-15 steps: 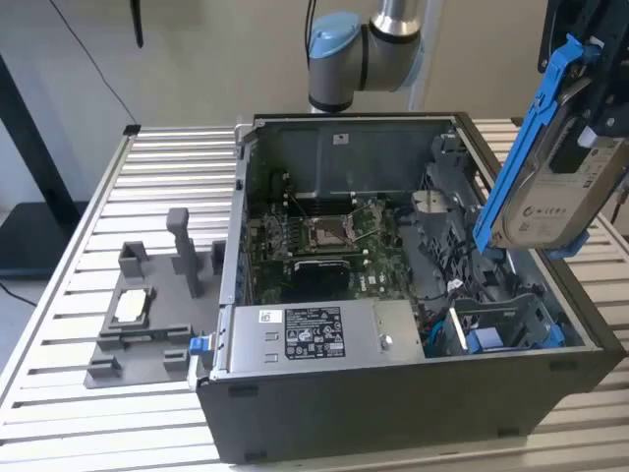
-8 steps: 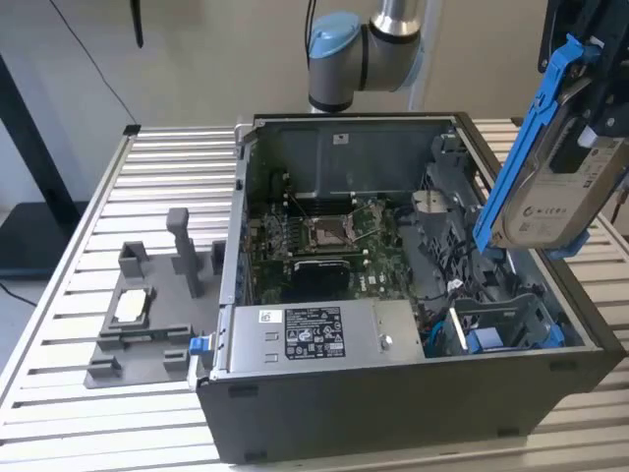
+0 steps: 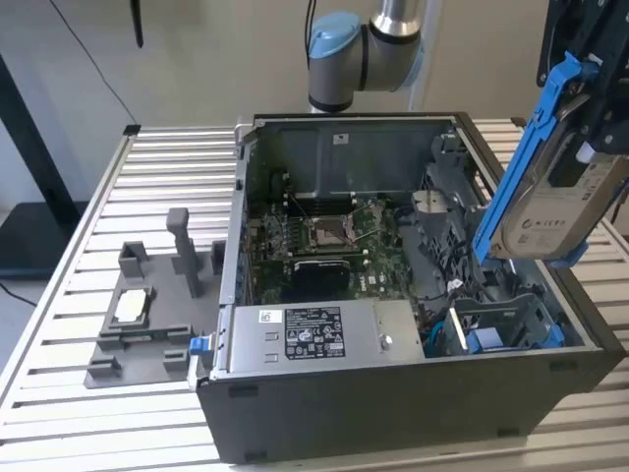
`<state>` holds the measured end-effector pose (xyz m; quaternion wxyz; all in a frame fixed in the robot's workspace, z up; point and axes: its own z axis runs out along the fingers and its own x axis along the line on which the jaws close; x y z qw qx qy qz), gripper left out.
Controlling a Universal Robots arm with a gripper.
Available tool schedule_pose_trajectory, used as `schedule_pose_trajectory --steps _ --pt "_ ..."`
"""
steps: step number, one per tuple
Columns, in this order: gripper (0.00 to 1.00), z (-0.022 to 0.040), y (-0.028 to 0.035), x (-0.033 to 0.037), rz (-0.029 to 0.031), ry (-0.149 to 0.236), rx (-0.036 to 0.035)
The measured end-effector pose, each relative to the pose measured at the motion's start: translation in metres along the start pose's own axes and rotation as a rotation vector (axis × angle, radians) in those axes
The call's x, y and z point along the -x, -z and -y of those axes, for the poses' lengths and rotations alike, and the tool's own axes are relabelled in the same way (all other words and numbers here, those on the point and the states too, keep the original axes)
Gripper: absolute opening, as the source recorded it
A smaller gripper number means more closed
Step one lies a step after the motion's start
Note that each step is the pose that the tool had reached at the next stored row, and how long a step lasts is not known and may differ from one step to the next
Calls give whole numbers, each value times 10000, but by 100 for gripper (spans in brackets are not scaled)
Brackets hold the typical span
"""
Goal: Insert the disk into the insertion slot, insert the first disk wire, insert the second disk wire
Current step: 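Insert the disk into the insertion slot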
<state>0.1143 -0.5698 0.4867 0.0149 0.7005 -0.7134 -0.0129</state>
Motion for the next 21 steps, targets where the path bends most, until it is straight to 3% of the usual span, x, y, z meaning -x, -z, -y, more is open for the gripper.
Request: schedule_pose_trajectory --steps 8,14,21 --pt "33 7 -145 -9 0 0 -15" --pt "33 14 -251 -13 6 0 -80" --pt "33 19 -378 -33 4 2 -83"
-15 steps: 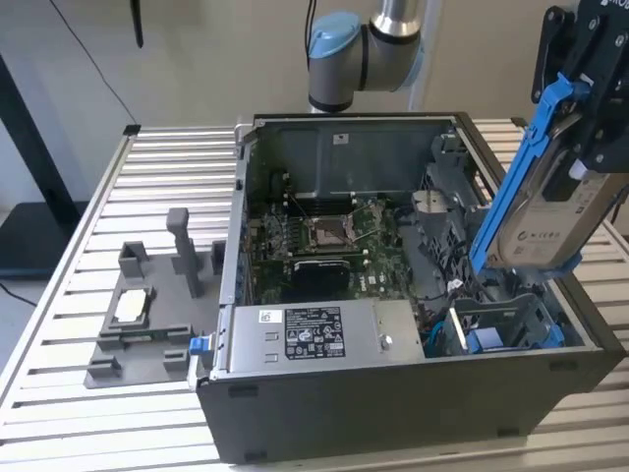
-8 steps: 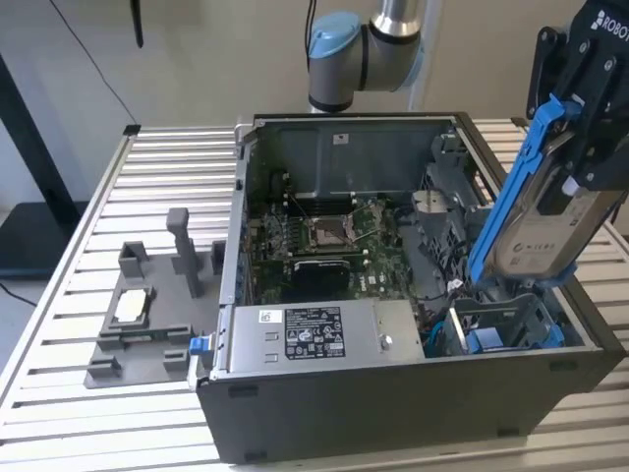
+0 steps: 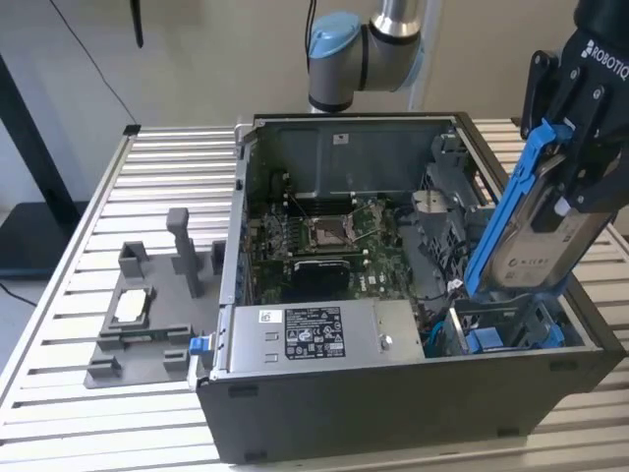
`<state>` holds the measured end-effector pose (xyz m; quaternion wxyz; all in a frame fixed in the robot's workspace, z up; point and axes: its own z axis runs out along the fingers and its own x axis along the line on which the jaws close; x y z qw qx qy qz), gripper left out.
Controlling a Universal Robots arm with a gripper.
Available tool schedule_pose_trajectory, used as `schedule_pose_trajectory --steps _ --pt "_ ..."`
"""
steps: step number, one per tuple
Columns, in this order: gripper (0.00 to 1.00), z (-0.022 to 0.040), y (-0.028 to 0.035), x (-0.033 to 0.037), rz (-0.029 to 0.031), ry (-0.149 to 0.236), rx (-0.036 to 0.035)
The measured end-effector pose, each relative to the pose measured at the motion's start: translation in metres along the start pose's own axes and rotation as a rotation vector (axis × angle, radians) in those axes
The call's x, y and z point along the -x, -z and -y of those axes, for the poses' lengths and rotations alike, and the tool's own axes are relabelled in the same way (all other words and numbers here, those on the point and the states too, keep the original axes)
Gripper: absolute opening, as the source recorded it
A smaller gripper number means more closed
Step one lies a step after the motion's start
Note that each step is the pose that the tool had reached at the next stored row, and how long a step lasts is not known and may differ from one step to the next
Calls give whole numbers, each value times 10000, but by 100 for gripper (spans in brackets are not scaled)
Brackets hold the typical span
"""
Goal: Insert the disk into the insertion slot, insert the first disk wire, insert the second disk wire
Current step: 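Insert the disk into the insertion slot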
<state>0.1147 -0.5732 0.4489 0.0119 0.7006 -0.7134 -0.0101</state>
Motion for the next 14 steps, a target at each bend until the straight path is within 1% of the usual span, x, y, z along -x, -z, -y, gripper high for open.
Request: schedule_pose_trajectory --steps 7,14 --pt "33 5 -126 -34 -1 8 -4" --pt "33 9 -252 -36 -2 26 -50"
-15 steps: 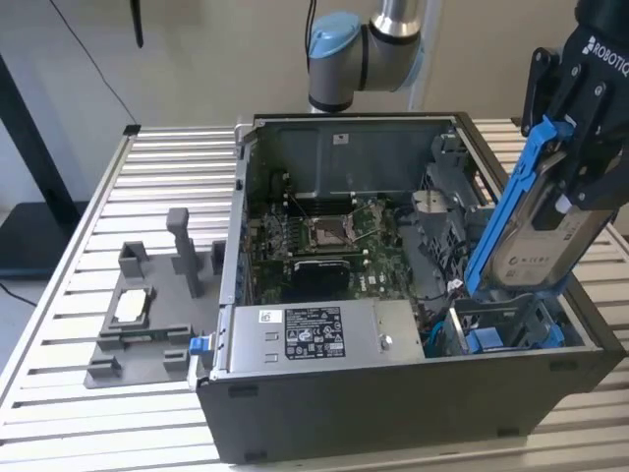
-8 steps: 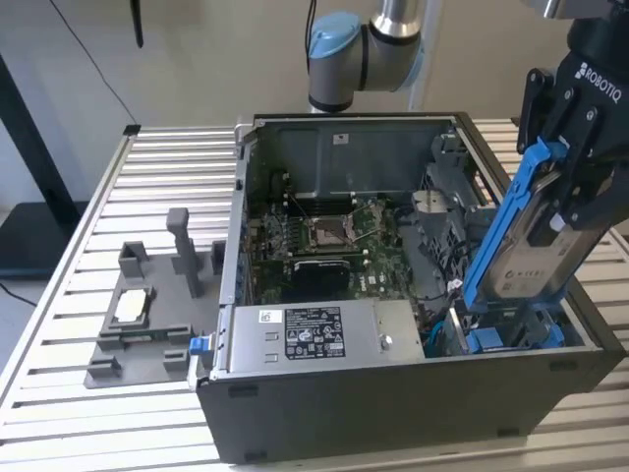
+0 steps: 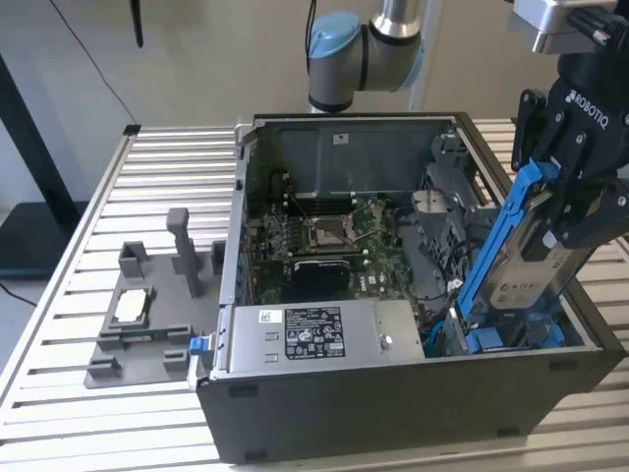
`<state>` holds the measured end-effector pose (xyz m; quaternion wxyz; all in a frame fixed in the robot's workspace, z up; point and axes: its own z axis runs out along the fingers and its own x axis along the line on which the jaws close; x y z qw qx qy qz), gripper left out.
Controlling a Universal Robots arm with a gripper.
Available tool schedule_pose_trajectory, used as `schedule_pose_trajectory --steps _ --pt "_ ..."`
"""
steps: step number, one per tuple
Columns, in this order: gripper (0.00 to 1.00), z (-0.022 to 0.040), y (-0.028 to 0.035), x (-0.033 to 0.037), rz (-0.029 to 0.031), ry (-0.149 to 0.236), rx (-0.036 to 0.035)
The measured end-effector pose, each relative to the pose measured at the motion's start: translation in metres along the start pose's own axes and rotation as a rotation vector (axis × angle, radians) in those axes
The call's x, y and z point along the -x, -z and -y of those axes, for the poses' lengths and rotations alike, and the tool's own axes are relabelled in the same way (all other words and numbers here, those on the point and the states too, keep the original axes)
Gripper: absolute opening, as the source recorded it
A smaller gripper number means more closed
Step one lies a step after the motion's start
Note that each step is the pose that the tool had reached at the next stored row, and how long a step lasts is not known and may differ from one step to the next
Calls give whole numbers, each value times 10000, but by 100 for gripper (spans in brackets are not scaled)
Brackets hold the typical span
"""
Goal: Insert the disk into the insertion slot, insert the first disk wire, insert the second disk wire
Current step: 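Insert the disk into the insertion slot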
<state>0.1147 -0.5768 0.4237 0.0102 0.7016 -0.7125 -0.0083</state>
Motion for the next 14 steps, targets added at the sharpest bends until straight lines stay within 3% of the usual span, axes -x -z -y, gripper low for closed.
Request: schedule_pose_trajectory --steps 7,14 --pt "33 9 -97 2 1 44 -157" --pt "33 12 -224 15 1 44 -194"
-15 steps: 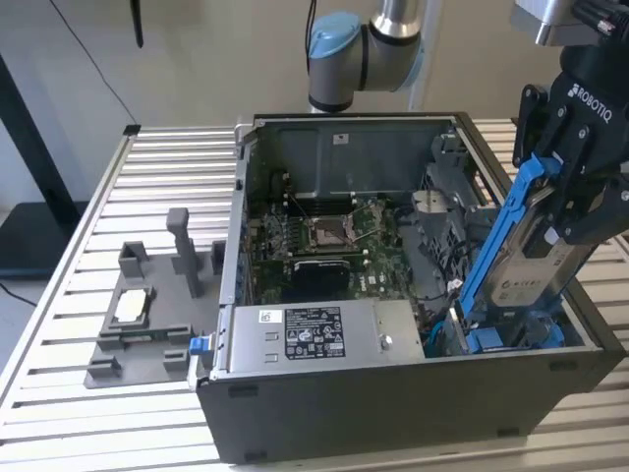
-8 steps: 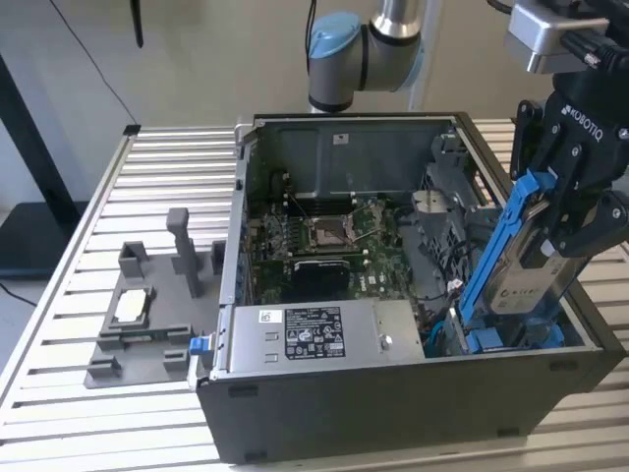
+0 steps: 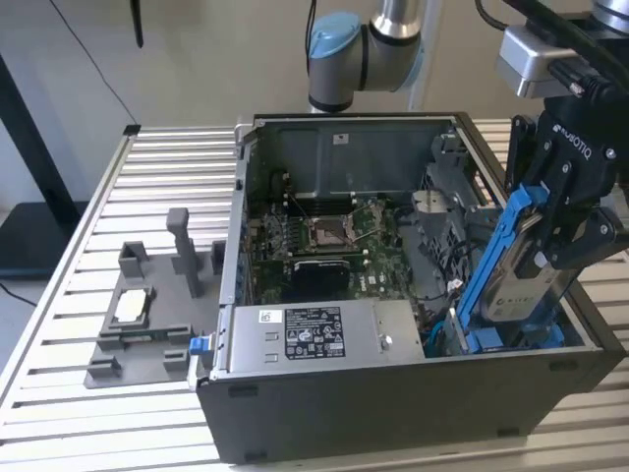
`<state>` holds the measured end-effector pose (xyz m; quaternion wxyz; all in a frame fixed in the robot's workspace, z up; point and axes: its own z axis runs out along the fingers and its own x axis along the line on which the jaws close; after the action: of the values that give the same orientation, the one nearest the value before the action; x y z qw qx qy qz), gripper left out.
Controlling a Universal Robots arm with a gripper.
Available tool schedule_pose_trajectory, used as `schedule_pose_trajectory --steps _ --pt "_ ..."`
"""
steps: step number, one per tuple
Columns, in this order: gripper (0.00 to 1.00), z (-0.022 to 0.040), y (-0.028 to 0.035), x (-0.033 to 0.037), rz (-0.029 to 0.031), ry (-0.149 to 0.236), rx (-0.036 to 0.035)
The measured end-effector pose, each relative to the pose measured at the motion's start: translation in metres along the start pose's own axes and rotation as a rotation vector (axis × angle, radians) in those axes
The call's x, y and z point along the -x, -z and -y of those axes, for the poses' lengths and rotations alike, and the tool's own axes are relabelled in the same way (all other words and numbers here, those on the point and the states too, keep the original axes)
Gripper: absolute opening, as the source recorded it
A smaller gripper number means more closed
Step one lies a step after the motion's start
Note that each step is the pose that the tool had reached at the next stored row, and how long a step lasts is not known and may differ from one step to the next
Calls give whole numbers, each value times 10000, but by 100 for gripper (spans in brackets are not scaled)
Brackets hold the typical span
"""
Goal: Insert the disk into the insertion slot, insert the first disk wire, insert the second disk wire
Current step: 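Insert the disk into the insertion slot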
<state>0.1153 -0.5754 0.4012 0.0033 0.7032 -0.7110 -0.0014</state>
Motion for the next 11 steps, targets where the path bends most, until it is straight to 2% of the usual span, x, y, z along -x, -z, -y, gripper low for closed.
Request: schedule_pose_trajectory --steps 8,11 --pt "33 -35 -145 24 13 0 -14" --pt "34 -37 -149 24 10 0 -13"
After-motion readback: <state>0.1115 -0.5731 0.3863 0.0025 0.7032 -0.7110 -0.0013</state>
